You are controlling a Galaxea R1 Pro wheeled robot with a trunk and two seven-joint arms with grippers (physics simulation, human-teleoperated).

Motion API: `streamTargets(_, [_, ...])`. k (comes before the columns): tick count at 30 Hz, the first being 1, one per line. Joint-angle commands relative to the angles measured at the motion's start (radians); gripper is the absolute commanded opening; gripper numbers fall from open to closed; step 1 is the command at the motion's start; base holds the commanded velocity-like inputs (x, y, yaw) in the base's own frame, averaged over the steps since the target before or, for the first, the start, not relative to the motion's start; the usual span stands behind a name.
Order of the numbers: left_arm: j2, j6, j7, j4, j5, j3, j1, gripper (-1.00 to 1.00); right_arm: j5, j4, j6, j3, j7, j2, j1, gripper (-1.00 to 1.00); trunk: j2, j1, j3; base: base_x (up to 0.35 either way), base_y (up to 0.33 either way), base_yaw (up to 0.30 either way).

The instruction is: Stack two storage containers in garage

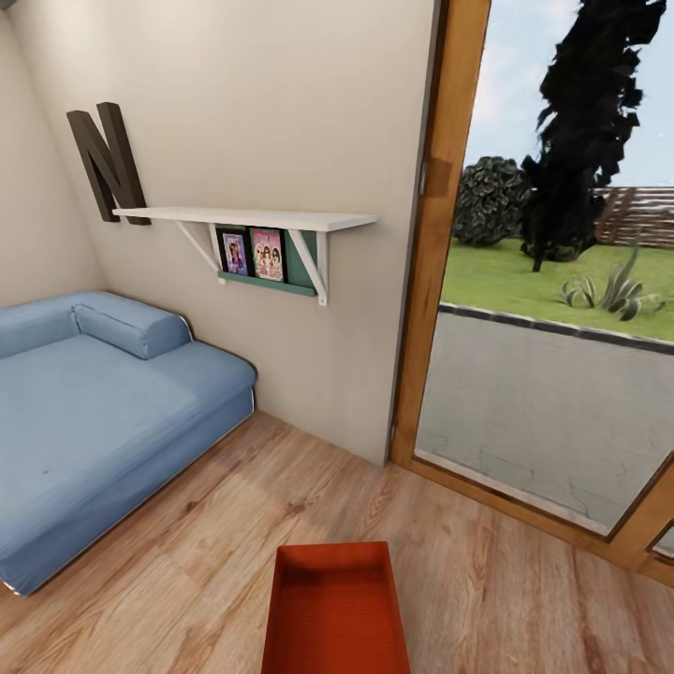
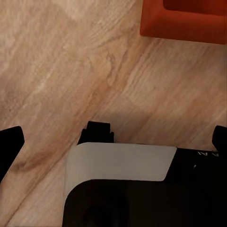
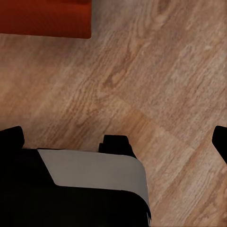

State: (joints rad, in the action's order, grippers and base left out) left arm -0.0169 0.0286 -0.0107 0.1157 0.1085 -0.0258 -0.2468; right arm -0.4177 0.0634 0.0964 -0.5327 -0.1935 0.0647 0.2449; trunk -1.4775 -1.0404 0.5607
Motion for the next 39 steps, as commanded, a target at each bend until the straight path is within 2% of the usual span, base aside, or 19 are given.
streamTargets(1, [0.0,0.006,-0.001,0.004,0.01,-0.002,0.0,1.0,-0.01,0.002,0.003,-0.009,-0.003,0.001,0.001,1.0,0.0,0.0,0.001,0.0,0.0,0.0])
streamTargets(39, [-0.001,0.014,0.0,-0.004,0.011,-0.002,0.0,1.0,-0.018,0.004,0.002,-0.007,-0.001,-0.003,0.001,1.0,0.0,0.0,0.057,0.0,0.0,0.0])
